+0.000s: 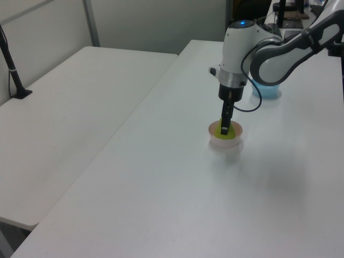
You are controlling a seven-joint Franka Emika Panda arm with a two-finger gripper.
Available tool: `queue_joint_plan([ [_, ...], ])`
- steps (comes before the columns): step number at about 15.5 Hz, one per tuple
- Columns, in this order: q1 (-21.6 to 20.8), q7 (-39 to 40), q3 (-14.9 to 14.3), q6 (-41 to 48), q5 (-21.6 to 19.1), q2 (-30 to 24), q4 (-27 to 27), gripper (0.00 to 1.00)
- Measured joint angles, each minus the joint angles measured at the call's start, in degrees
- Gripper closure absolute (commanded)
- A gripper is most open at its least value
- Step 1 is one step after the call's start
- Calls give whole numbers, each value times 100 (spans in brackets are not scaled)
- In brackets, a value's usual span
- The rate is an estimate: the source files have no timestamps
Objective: Place the pear in the bowl
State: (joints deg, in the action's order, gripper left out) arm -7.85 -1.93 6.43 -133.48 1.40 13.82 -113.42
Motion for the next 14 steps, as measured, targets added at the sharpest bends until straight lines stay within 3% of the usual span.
queue_joint_plan([
  [7, 33, -126, -8, 99, 0, 27, 209, 0],
  [14, 357, -147, -44, 2117, 3, -366, 1252, 0],
])
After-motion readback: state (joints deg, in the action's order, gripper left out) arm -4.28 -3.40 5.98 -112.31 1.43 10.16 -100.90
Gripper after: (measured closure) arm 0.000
